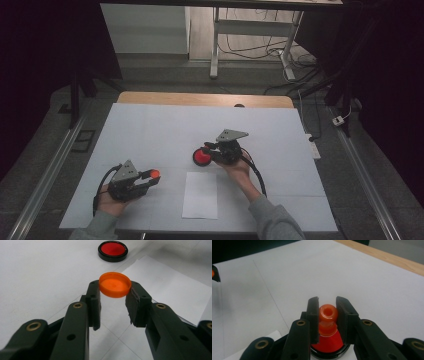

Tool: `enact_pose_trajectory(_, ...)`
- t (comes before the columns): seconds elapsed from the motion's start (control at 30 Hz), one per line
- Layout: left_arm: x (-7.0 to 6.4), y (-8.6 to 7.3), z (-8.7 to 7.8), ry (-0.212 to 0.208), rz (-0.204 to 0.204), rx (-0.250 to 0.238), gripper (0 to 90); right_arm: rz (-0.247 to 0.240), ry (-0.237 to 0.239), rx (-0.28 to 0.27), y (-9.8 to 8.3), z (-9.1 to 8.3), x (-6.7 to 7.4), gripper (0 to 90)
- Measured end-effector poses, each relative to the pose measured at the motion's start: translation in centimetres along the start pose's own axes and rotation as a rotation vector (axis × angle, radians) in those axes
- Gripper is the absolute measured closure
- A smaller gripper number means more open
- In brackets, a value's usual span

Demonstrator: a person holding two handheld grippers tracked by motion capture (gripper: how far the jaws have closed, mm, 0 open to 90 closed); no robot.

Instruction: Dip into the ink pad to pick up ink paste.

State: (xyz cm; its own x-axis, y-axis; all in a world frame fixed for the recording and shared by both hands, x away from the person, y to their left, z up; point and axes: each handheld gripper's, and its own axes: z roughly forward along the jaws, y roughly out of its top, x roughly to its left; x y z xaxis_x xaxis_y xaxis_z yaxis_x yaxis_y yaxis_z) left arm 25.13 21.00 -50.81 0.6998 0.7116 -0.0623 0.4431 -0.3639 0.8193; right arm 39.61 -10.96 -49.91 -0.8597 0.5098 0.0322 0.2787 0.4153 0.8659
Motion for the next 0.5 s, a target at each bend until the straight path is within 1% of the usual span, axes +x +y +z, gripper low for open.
enact_pose_trajectory(0.1,0.0,0.0,0.1,-0.003,0.002,0.002,65.5,-0.007,-0.002,0.022,-0.1,0.4,0.0,72.4)
enact_pose_trajectory(0.23,-0.1,0.0,0.1,-0.003,0.001,0.001,65.5,-0.01,-0.005,0.037,-0.2,0.8,0.0,72.4)
enact_pose_trajectory(0.5,-0.1,0.1,0.2,-0.003,0.001,0.005,65.5,-0.02,-0.016,0.047,-0.3,1.2,-0.2,72.4)
